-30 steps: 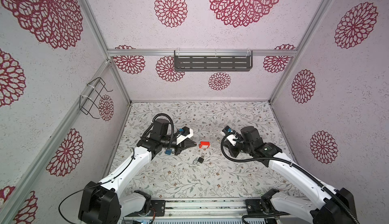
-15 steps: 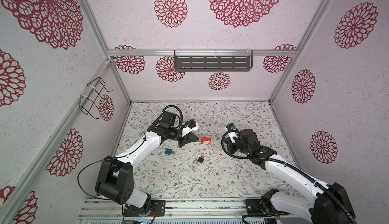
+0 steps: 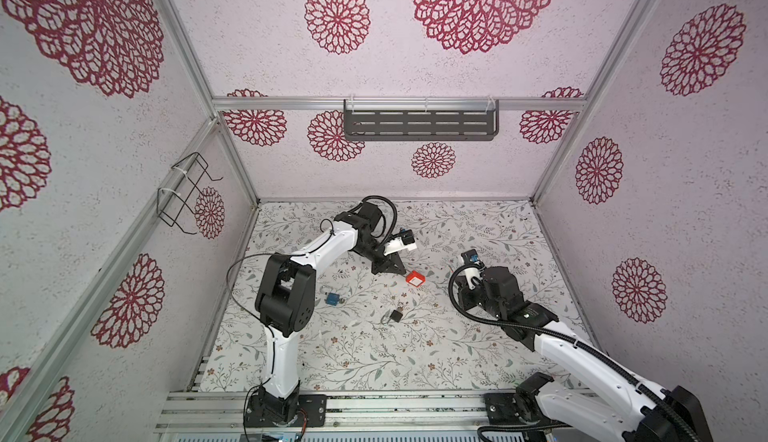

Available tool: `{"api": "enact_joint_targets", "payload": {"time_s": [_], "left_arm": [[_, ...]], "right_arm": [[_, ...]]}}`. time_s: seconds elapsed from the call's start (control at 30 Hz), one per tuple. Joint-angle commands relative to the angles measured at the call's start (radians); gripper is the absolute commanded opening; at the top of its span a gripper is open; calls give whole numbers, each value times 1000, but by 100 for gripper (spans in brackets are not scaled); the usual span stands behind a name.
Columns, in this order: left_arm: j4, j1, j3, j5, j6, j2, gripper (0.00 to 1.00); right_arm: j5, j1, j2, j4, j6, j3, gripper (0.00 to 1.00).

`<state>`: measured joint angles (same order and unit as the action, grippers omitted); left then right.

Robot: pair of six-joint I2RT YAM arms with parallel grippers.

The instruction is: Lock with the key

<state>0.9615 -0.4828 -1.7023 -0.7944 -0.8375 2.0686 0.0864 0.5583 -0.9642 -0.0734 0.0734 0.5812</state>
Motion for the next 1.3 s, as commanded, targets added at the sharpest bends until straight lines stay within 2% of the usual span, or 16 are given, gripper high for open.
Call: {"api": "enact_joint_targets", "payload": {"time_s": [0.0,0.13,0.43,0.63,0.77,0.9,1.27], "left_arm": [[58,-29,-68,14,4,44,0],[72,-71,-138,66,15,108,0],[194,-123,-373,87,34,282,0],[361,-131,-534,88,24,373,4],[452,-130,-533,58,-32,368,3],[506,-130,-532,87,-58,373,2],[479,-158,-546,159,-18,406,3]], "right_arm": [[53,-6,61,-8,35,-6,0],[65,-6,116,-43,34,-22,0],[99,-6,156,-107,56,-32,0],[77,-6,169,-108,83,-45,0],[76,-7,177,-100,91,-61,0],[68,-7,171,-99,95,-66,0],[65,-6,173,-99,106,-66,0]]}}
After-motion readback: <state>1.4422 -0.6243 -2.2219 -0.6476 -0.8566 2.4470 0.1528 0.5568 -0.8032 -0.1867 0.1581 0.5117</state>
